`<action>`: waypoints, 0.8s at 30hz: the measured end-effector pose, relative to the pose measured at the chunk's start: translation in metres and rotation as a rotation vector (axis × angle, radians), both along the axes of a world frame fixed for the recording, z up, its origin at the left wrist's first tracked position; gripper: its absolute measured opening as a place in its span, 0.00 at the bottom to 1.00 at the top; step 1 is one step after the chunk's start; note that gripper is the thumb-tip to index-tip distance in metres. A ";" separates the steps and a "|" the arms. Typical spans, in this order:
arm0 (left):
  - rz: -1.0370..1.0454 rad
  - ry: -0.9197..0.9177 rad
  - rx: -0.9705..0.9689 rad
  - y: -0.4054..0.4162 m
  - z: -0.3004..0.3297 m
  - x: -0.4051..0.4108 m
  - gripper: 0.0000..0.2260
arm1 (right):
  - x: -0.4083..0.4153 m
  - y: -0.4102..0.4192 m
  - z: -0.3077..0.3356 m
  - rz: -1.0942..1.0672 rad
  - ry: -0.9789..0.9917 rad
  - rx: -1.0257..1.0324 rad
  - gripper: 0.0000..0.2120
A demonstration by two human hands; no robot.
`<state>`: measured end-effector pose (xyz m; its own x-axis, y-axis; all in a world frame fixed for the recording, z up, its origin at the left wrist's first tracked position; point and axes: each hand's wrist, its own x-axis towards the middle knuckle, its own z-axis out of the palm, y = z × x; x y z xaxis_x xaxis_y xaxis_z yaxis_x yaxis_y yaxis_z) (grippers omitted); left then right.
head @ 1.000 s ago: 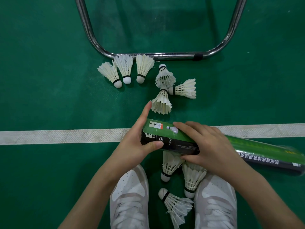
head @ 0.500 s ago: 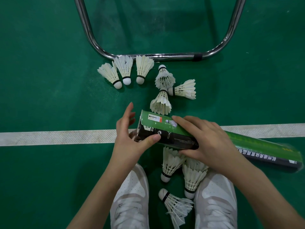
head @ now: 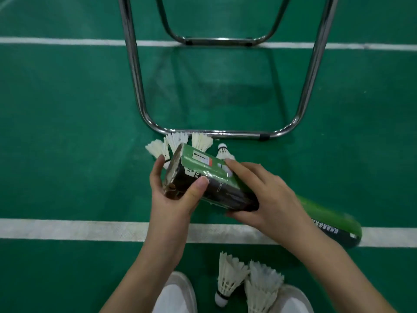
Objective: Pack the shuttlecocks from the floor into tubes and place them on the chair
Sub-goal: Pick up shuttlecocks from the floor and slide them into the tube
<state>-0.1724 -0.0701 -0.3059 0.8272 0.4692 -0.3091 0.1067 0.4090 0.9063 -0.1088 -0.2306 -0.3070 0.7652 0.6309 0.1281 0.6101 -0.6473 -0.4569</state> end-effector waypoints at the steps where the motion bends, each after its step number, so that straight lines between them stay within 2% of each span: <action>1: 0.012 -0.030 0.037 0.004 0.010 0.004 0.41 | 0.004 0.003 0.010 0.004 -0.008 0.034 0.44; 6: 0.019 -0.182 0.182 0.016 0.066 0.022 0.36 | 0.023 0.015 0.068 0.040 -0.052 0.125 0.44; 10: -0.012 -0.257 0.287 0.018 0.116 0.031 0.39 | 0.024 0.017 0.116 0.050 -0.066 0.158 0.44; 13: -0.035 -0.297 0.378 0.019 0.153 0.031 0.37 | 0.023 0.018 0.147 0.056 -0.107 0.182 0.43; 19: 0.007 -0.368 0.411 0.019 0.212 0.033 0.33 | 0.028 0.020 0.199 0.080 -0.149 0.178 0.44; 21: 0.008 -0.386 0.429 0.020 0.231 0.035 0.31 | 0.033 0.015 0.220 0.082 -0.186 0.114 0.42; 24: -0.034 -0.395 0.546 0.021 0.257 0.041 0.24 | 0.048 0.005 0.247 0.099 -0.284 0.031 0.32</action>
<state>-0.1315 -0.0491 -0.0488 0.8466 0.4441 0.2935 -0.2704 -0.1162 0.9557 -0.0605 -0.2260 -0.0597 0.6308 0.6931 0.3489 0.7759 -0.5664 -0.2777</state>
